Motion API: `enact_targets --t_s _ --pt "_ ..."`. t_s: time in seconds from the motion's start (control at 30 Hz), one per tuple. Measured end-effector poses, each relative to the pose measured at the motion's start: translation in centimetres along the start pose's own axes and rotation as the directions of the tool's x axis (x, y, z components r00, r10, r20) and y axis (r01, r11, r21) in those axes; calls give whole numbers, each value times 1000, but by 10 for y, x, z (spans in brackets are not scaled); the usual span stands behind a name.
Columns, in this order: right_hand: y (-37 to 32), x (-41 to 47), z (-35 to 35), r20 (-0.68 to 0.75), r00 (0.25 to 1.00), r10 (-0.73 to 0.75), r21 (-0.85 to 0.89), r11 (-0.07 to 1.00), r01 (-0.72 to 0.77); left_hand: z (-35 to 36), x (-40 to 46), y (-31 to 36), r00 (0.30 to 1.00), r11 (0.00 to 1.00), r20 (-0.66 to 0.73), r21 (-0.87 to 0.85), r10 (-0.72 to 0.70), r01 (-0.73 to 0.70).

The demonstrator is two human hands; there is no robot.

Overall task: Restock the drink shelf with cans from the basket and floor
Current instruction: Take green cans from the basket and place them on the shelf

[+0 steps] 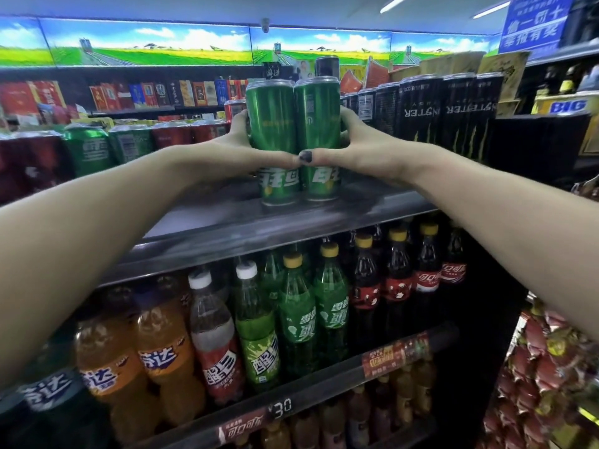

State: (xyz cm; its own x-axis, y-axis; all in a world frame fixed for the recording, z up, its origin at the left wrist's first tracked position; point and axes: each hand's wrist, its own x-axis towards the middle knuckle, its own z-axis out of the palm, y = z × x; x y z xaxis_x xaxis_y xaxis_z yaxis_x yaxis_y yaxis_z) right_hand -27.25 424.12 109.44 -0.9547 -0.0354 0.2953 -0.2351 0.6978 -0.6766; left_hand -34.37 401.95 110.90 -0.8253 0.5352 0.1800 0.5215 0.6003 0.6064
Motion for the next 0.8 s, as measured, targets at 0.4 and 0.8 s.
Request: enact_targets --t_s 0.4,0.8 --pt "4 14 -11 -64 994 88 -159 982 -97 9 50 1 999 988 6 -148 48 -46" --pt "9 46 3 -394 888 238 -148 937 -317 49 116 12 973 993 -227 -114 -49 23"
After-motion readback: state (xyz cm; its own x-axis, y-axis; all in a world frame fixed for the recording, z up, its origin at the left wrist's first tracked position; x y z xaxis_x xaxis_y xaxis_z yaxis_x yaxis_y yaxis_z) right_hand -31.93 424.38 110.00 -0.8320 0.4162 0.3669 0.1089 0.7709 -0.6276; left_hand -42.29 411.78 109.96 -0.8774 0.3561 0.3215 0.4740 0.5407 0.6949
